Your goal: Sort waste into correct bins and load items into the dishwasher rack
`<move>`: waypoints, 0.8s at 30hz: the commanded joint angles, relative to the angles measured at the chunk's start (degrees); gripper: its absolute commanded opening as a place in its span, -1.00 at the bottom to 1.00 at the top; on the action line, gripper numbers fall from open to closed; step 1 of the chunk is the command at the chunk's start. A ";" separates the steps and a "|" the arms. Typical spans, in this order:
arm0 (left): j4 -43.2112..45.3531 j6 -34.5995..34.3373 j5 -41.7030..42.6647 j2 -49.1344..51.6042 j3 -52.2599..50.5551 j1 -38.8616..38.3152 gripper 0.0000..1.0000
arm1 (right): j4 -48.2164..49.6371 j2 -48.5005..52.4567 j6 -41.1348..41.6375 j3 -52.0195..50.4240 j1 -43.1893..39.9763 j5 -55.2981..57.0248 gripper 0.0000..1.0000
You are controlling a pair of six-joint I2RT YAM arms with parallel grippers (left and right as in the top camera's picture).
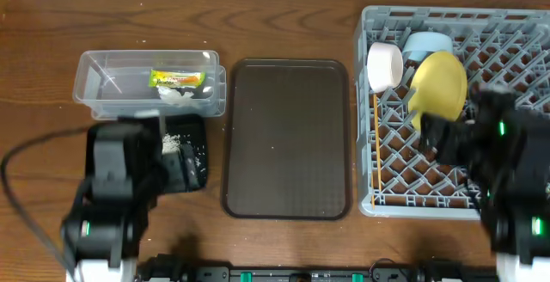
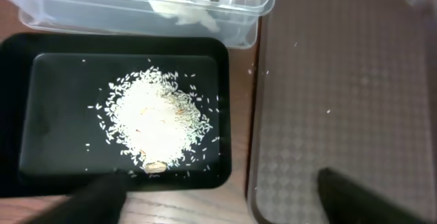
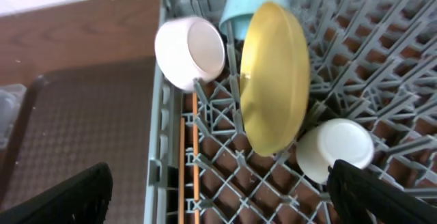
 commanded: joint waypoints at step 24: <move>-0.09 0.66 -0.72 -9.46 -2.51 0.24 0.94 | -20.28 -15.26 -0.81 -5.55 -0.24 1.92 0.98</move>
